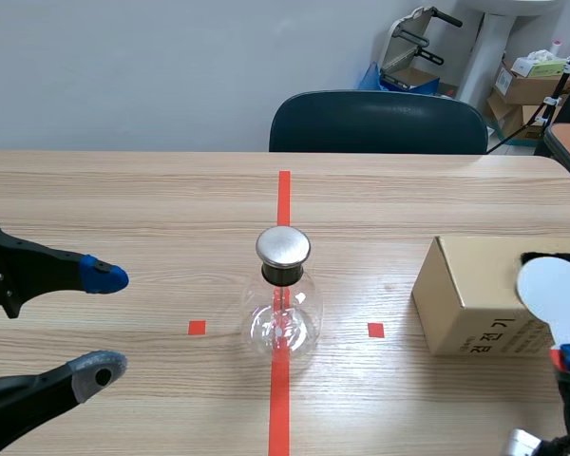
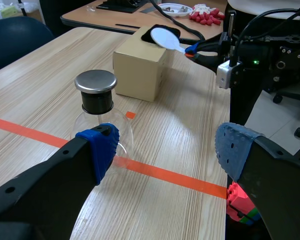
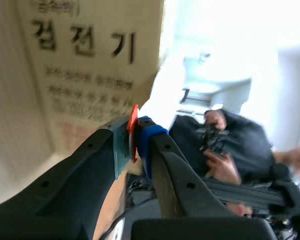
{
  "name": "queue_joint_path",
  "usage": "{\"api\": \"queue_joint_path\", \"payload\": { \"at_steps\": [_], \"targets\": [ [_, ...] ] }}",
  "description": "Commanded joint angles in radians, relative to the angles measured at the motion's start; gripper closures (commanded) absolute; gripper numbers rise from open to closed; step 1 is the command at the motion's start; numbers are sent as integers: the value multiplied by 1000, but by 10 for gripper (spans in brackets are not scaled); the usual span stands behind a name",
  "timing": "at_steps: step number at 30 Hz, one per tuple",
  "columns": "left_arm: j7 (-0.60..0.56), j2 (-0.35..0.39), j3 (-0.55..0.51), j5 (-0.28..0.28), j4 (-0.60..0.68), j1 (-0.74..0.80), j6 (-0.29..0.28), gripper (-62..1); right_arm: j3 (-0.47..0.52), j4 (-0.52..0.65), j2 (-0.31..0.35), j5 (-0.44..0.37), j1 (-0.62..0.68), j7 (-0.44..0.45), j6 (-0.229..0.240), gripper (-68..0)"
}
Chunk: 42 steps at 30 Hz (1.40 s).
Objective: Do the electroscope experiment
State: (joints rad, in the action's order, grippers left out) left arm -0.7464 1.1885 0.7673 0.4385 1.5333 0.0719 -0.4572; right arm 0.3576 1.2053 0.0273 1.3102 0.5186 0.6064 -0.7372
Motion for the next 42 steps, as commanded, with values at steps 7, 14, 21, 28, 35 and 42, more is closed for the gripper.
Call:
{"api": "queue_joint_path", "payload": {
  "at_steps": [7, 14, 21, 28, 35, 42],
  "targets": [
    [-20, 3, -6, 6, 13, -3, -2, -433, 4, 10, -6, -7, 39, -349, -46, -6],
    [-20, 3, -6, 6, 13, -3, -2, -433, 2, 11, -5, 15, 30, -87, -46, -6],
    [-20, 3, -6, 6, 13, -3, -2, -433, 2, 11, -6, 6, 30, -181, -46, -6],
    [-20, 3, -6, 6, 13, -3, -2, -433, 2, 11, -5, 20, 29, -292, -46, -6],
    [-20, 3, -6, 6, 13, -3, -2, -433, 2, 12, -5, 21, 27, -96, -46, -6],
    [-20, 3, -6, 6, 13, -3, -2, -433, 2, 12, -5, 21, 28, -352, -46, -6]
  ]
}}
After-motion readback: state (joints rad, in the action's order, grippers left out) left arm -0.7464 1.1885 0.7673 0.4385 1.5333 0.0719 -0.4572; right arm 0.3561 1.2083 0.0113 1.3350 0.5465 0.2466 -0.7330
